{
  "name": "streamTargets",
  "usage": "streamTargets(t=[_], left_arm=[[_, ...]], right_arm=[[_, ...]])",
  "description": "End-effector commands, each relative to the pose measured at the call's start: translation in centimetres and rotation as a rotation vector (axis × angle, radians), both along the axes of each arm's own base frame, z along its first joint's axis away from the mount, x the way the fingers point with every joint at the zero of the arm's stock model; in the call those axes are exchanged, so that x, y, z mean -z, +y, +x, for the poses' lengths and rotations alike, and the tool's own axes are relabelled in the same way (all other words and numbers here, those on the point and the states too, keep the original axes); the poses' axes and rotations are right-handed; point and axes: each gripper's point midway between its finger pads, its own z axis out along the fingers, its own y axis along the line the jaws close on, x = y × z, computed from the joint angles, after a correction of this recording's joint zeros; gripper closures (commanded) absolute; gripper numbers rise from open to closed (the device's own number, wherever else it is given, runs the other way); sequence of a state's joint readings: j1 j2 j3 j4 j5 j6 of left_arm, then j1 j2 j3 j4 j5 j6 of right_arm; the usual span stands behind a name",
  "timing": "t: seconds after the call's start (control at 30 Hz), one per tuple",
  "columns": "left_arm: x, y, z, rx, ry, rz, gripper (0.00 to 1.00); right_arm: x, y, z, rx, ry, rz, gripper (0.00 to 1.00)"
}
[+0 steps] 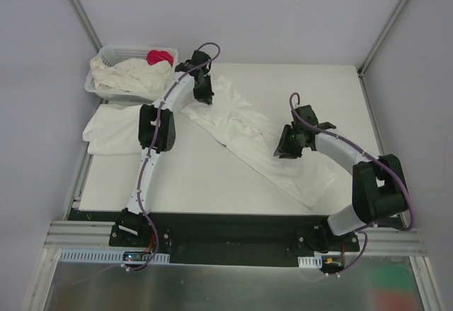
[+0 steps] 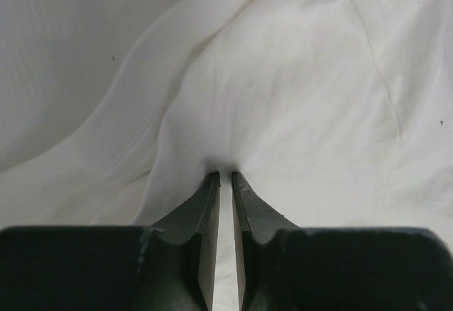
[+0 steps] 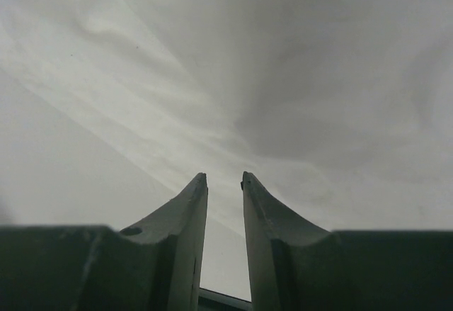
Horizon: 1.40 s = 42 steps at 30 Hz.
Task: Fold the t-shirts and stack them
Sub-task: Rotate the tshirt 90 degrees
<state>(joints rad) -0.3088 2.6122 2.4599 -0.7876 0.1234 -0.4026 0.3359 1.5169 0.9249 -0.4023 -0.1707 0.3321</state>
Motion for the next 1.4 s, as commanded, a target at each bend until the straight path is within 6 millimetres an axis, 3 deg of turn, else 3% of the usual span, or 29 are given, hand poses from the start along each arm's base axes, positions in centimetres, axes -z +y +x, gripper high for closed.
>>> streamTargets(t=[0.0, 0.23, 0.6, 0.8, 1.1, 1.2, 1.37], left_arm=[[-2.1, 1.3, 1.6, -0.031, -0.059, -0.033, 0.88], [-4.3, 1.4, 2.3, -0.041, -0.110, -0.052, 0.88], [-4.8, 2.3, 2.6, -0.056, -0.118, -0.067, 0.88], [-7.5, 2.5, 2.3, -0.054, -0.156, -0.074, 0.87], [-13.3, 3.4, 1.4, -0.027, -0.258, -0.055, 0.82], [-14.9, 3.5, 1.1, -0.018, -0.287, -0.054, 0.82], [-15.4, 3.7, 1.1, -0.015, -0.298, -0.052, 0.82]], right_arm=[[-0.1, -0.3, -0.8, 0.002, 0.021, -0.013, 0.70], [1.5, 0.4, -1.2, -0.031, 0.069, -0.027, 0.71], [2.4, 2.7, -1.9, -0.052, 0.110, -0.004, 0.71], [3.3, 4.4, -2.7, -0.087, 0.143, 0.000, 0.71], [3.9, 6.7, -2.9, -0.138, 0.174, 0.019, 0.71], [3.7, 8.3, -3.0, -0.174, 0.172, 0.028, 0.71], [3.3, 12.0, -2.6, -0.235, 0.173, 0.047, 0.71]])
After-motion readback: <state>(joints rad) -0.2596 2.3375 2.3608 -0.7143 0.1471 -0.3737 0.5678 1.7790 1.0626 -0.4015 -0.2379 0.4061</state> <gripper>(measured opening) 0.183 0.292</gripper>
